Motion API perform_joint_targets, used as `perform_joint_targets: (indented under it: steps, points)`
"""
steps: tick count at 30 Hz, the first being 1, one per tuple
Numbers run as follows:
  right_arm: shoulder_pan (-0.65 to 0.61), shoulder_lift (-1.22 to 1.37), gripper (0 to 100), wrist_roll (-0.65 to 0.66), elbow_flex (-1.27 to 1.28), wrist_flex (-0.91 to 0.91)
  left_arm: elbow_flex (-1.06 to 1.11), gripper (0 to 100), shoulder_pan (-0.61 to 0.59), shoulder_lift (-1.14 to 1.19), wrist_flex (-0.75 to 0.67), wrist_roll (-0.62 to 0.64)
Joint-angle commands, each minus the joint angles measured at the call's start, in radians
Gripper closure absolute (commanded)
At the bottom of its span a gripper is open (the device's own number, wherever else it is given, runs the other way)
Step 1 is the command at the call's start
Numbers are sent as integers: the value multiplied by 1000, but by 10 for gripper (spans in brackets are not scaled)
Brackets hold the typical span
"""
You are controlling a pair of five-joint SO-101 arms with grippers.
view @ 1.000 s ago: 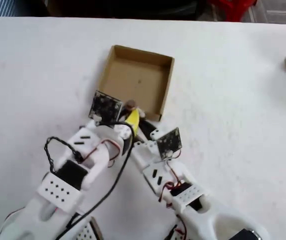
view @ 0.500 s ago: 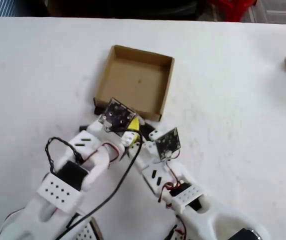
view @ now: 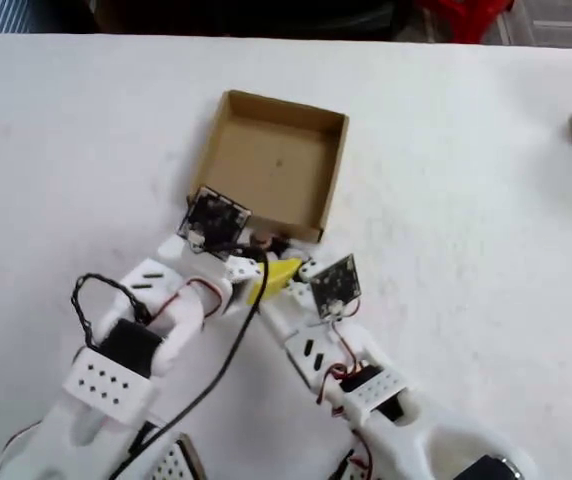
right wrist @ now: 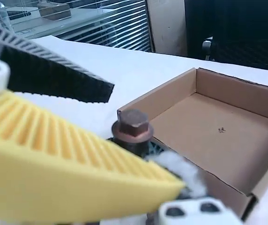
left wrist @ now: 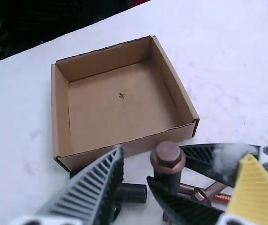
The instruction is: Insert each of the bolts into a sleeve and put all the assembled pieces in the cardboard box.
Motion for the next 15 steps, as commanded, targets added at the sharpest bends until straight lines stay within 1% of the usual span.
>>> perform_joint_targets:
  steps: [1, 4, 7, 11, 15]
  points:
    - [5, -31, 982, 12, -2, -4, -35, 589, 4, -25, 91, -6]
    - [5, -31, 982, 12, -2, -2, -120, 589, -2, -136, 224, 14]
    - [5, -31, 982, 14, -2, -1, -170, 589, -22, -268, 267, 110]
    - [5, -31, 982, 14, -18, 51, -166, 592, -82, -386, 206, 230]
    - [28, -31, 982, 14, -25, 61, -166, 593, -185, -394, 121, 353]
